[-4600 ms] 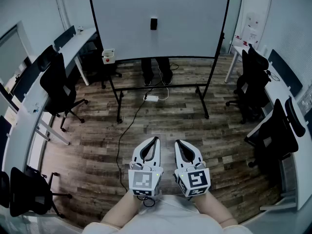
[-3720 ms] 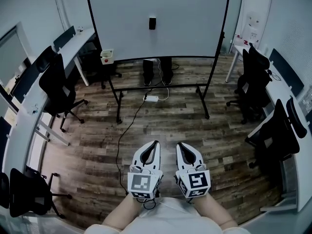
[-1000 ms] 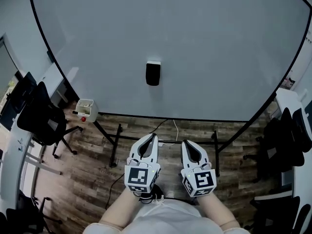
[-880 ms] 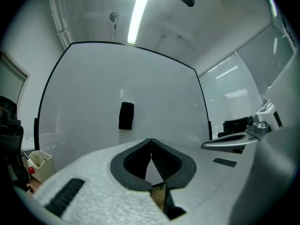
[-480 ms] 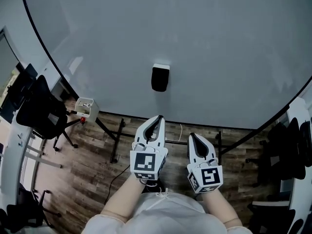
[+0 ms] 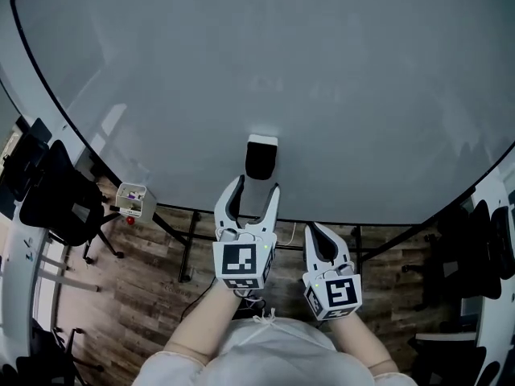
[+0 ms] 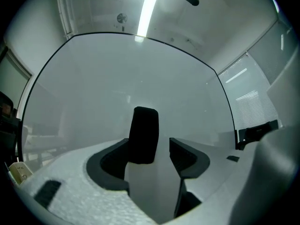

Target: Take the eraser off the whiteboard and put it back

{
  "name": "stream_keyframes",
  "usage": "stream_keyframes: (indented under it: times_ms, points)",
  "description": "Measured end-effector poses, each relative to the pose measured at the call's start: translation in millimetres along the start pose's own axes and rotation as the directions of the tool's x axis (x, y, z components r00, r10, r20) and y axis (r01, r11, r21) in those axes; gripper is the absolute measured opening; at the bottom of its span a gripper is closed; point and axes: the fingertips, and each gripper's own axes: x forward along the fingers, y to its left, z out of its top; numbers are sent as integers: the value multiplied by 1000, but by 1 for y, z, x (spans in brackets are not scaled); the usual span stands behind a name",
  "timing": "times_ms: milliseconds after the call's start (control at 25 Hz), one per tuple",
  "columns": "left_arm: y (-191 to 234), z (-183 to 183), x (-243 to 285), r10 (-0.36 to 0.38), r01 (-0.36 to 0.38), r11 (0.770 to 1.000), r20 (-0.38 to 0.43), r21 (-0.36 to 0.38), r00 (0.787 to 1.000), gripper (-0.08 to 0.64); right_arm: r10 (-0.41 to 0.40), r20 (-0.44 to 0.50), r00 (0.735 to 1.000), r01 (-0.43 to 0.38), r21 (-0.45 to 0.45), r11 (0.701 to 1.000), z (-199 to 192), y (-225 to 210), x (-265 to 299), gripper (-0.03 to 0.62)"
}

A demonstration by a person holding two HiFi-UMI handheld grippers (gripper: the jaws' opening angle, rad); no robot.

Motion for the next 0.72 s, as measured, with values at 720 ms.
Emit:
stream_keyframes:
  times_ms: [720]
  points:
    - [19, 0, 49, 74, -73, 997, -24, 38, 997, 300, -71, -8, 997, 71, -10, 997, -4, -14, 27, 28]
